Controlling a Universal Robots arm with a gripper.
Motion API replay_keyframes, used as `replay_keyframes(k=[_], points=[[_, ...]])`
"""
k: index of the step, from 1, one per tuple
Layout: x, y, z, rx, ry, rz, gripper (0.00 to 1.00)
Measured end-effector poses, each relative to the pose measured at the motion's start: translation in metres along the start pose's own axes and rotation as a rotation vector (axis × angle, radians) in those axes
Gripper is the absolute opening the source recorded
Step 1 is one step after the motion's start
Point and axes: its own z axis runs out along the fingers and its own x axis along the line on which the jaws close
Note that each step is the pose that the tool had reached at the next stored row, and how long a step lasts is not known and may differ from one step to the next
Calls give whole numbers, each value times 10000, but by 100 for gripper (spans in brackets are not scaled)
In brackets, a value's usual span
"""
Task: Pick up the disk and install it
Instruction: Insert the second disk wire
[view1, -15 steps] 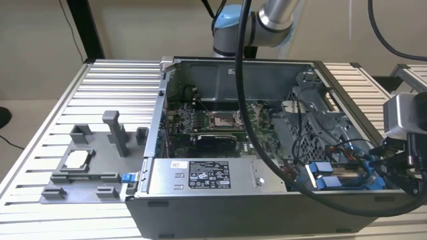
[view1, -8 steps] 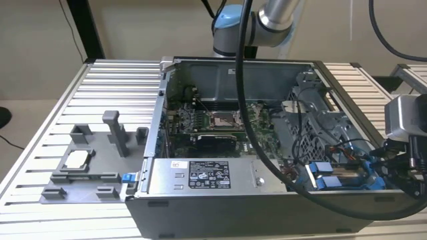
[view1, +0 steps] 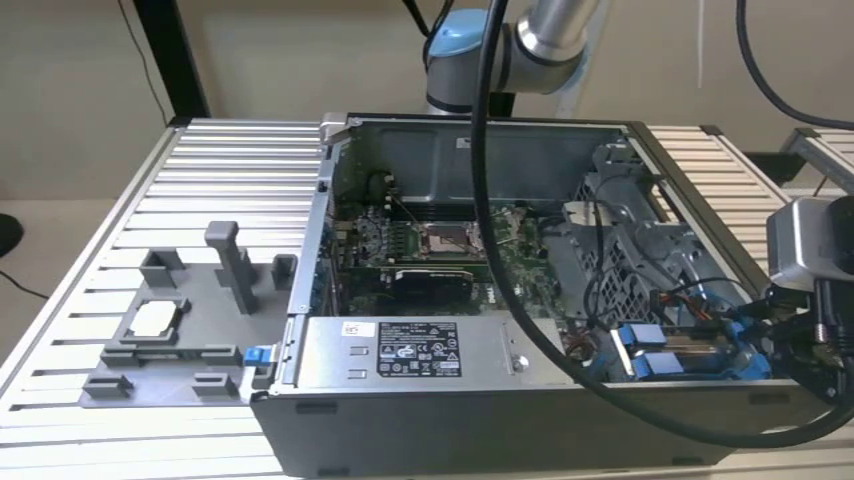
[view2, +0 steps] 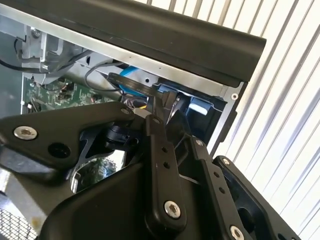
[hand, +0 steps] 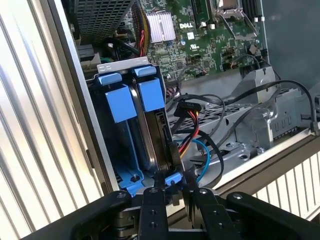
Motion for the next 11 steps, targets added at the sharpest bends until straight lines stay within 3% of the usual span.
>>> replay_keyframes(k=[5,6,11], points=[[1,0,1,0,-1,0,100],[1,0,2,-1,-2,0,0],[2,0,2,-1,-3,0,0]])
